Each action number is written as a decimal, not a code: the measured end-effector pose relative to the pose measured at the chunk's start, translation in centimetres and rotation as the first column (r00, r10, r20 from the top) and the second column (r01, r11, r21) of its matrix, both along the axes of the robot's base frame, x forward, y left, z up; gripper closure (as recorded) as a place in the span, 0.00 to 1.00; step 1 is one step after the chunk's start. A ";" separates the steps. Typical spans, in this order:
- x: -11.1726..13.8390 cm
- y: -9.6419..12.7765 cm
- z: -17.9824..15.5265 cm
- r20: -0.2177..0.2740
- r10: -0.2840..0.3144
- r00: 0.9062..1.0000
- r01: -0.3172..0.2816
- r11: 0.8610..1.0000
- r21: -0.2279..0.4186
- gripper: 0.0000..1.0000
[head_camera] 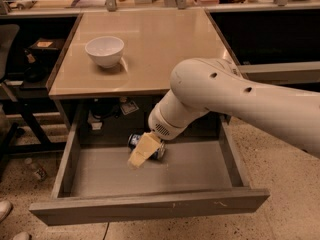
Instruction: Pick pepsi can from top drawer and place on counter
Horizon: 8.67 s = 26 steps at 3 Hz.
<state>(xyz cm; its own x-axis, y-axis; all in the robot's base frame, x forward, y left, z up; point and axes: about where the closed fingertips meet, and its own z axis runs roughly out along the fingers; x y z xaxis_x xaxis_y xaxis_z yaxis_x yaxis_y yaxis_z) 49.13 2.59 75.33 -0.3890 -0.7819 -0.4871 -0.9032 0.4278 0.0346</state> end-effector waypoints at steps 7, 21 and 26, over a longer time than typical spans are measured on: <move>7.2 3.3 -8.6 -0.021 -0.060 0.998 0.062 0.997 0.056 0.00; 7.1 -2.2 -9.2 -0.061 -0.157 0.986 0.152 0.985 -0.082 1.00; 8.8 -15.6 5.1 0.058 -0.434 0.899 0.438 0.893 -0.105 1.00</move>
Offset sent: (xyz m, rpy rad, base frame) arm 0.0327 0.0186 -0.0467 0.1047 0.0679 -0.0363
